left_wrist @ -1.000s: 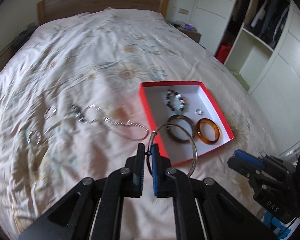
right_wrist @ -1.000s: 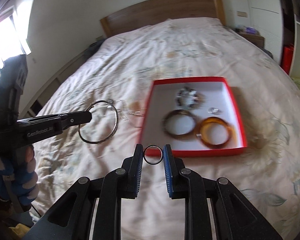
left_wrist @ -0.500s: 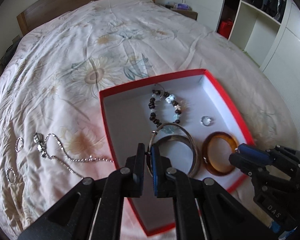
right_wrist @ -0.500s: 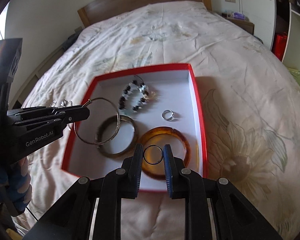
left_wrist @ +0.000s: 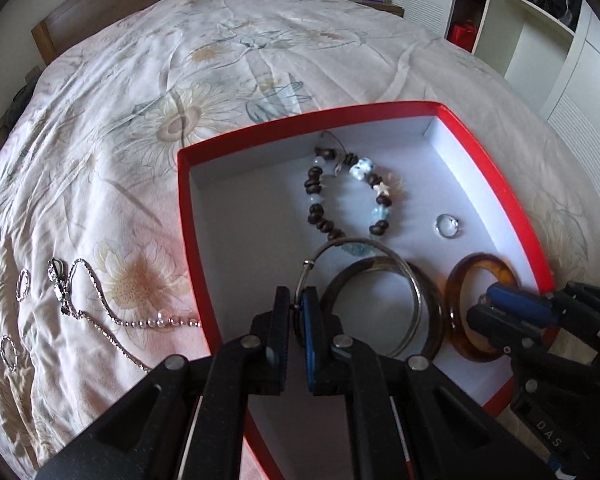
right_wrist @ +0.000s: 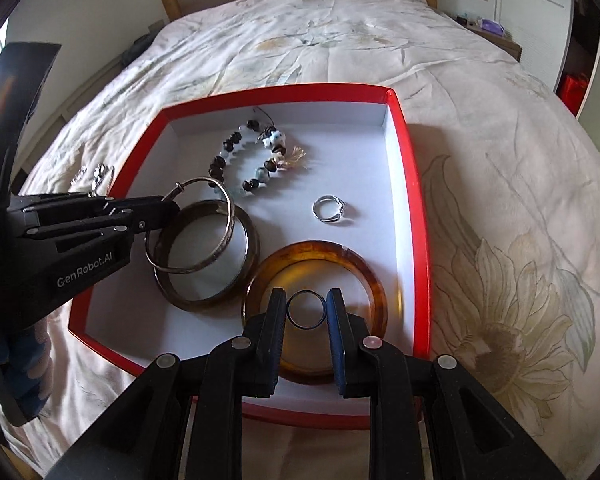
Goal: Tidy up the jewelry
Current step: 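Open the left tool to drop the bangle while the right tool releases the ring into the box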
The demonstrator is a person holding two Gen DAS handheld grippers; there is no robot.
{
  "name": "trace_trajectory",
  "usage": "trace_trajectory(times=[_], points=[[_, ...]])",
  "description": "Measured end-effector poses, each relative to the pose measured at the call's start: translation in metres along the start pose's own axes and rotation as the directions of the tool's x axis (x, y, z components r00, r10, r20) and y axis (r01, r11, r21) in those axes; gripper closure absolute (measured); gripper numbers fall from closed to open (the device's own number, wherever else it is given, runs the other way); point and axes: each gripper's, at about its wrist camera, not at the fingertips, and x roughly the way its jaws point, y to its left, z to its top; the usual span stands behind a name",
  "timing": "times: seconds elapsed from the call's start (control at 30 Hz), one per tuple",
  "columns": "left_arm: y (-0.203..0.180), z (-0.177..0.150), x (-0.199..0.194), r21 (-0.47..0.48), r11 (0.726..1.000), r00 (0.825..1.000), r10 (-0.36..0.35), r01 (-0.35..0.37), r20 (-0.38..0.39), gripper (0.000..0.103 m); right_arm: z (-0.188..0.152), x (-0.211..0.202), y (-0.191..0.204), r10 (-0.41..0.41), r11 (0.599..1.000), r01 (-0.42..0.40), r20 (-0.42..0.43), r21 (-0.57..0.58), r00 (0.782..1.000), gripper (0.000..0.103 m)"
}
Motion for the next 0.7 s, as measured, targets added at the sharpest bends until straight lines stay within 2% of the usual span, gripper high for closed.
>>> trace_trajectory(times=[0.2,0.33,0.57,0.7], points=[[0.003,0.000,-0.006,-0.038,0.998,0.999,-0.044,0.044,-0.001,0.096,-0.003,-0.005,-0.002,-0.013,1.000,0.013,-0.013,0.013,1.000,0.080],[0.002,0.001,-0.020,-0.034,0.997,0.998,-0.063,0.063,0.013,0.095,-0.007,-0.023,-0.001,-0.019,0.999,0.019,0.010,0.030,1.000,0.080],[0.003,-0.012,-0.065,-0.042,0.994,0.994,-0.097,0.099,0.052,0.093,-0.016,-0.070,0.005,-0.026,0.997,0.021,0.067,0.070,0.997,0.075],[0.011,-0.035,-0.097,-0.060,0.992,0.992,-0.108,0.112,0.071,0.088,-0.025,-0.100,0.014,-0.023,0.996,0.014,0.103,0.093,0.994,0.073]])
